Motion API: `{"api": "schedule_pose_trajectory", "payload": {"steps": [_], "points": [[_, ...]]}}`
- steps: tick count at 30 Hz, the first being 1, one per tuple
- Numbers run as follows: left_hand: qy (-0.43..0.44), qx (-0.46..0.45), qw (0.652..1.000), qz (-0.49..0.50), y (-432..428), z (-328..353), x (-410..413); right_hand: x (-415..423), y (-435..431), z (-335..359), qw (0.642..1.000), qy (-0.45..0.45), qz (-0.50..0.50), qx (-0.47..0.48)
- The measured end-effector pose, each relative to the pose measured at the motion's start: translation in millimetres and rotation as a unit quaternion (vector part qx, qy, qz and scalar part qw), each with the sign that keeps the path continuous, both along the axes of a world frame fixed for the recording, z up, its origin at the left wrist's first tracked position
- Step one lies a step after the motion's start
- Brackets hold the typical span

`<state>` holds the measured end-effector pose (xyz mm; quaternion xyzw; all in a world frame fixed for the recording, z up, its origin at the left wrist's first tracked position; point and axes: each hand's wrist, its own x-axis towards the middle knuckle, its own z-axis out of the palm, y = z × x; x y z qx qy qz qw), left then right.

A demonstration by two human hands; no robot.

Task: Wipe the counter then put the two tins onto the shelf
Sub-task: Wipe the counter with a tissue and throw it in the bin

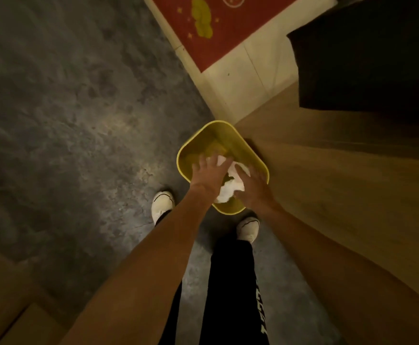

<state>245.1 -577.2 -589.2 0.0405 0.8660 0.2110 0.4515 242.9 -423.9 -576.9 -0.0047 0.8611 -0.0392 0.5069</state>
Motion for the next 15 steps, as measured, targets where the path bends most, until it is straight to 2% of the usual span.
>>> {"api": "schedule_pose_trajectory", "payload": {"steps": [3, 6, 9, 15], "points": [[0.011, -0.045, 0.998, -0.045, -6.1, 13.8, 3.6, -2.9, 11.7, 25.2, 0.999, -0.001, 0.038, -0.007], [0.009, -0.062, 0.996, -0.059, -21.2, 62.5, -0.4, -5.6, 9.9, 77.7, 0.998, 0.001, -0.054, -0.039], [0.023, -0.044, 0.997, -0.066, -42.6, 137.6, -4.0, -2.7, -2.6, 154.9, 0.990, 0.045, -0.105, -0.083], [0.082, 0.047, 0.995, -0.020, -82.5, 312.7, 13.7, 48.1, -20.2, 335.1, 0.976, 0.145, -0.129, -0.096]]}}
